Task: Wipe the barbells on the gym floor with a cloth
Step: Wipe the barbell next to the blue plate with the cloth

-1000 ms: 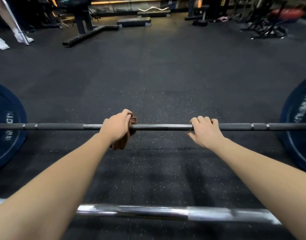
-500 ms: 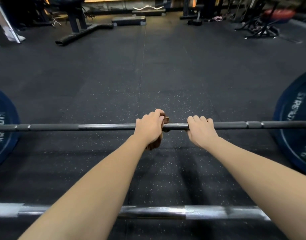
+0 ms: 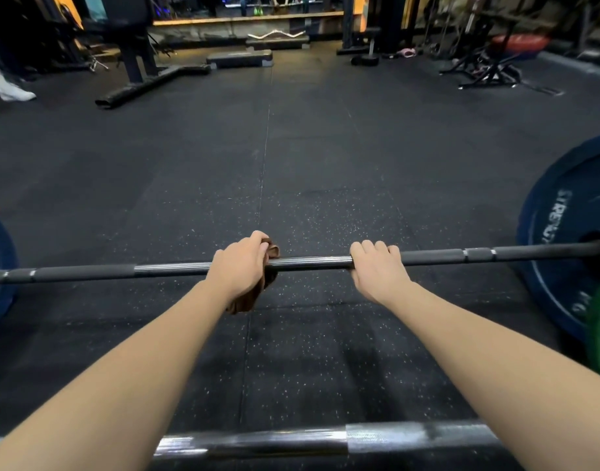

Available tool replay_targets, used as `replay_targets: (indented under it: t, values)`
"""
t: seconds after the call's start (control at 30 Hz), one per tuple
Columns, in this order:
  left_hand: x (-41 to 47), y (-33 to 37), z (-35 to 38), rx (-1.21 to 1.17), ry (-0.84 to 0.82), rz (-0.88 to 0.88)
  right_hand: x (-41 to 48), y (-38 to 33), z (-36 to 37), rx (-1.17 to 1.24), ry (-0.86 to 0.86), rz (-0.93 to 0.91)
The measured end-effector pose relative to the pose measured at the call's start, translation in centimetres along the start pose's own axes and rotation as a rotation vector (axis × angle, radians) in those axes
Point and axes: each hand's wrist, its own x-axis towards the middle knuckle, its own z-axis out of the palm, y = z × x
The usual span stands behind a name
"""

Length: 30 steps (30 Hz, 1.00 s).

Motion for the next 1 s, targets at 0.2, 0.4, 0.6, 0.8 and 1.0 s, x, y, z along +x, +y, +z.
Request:
replay_targets:
  t: [0.2, 0.4, 0.6, 0.8, 1.0]
  values:
    - [0.8, 4.9, 0.9, 0.001, -0.064, 0.02, 0.1, 0.0, -0.5, 0.031, -0.049, 0.007]
    - [0.5, 9.3, 2.2, -0.169, -0.053, 0.048, 0.1, 0.3, -2.1, 0.102, -0.212, -0.015]
    - [0.6, 7.1, 0.7, -0.477, -0.175, -0.061, 0.0, -2.1, -3.2, 0.321, -0.181, -0.071]
    - [0.8, 7.2, -0.5, -0.715, -0.219, -0.172, 1.8, -6.6, -3.0, 0.603, -0.083, -0.039]
    - [0.9, 6.7, -0.1, -0.714, -0.243, -0.184, 2.3, -5.6, -3.1, 0.461, -0.108, -0.111]
